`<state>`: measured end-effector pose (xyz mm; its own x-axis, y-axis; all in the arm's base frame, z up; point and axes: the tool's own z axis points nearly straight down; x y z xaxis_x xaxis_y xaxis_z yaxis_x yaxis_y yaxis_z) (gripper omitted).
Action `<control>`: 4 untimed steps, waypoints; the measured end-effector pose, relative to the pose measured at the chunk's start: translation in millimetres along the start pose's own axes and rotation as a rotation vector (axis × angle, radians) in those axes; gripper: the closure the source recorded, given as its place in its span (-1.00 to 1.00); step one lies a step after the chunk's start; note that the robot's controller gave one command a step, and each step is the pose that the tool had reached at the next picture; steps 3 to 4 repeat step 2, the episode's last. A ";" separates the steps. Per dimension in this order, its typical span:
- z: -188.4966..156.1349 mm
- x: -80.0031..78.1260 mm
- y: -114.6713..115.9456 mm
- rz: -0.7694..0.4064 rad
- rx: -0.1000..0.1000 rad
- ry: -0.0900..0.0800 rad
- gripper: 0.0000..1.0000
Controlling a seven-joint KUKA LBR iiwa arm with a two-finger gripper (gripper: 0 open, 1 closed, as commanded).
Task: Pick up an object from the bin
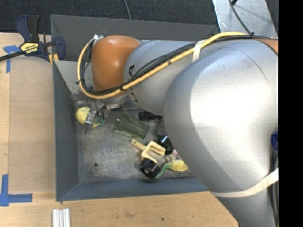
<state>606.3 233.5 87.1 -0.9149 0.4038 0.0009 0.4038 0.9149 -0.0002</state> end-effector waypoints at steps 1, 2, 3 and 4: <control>-12.6 -1.1 0.7 0.000 -0.002 -0.002 1.00; -21.5 -1.2 0.3 0.000 -0.001 -0.002 1.00; -21.5 -1.2 0.3 0.000 -0.001 -0.002 1.00; -21.5 -1.2 0.3 0.000 -0.001 -0.002 1.00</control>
Offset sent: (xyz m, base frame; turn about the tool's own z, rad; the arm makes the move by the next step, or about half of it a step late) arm 0.0000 -0.0002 0.0911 0.0000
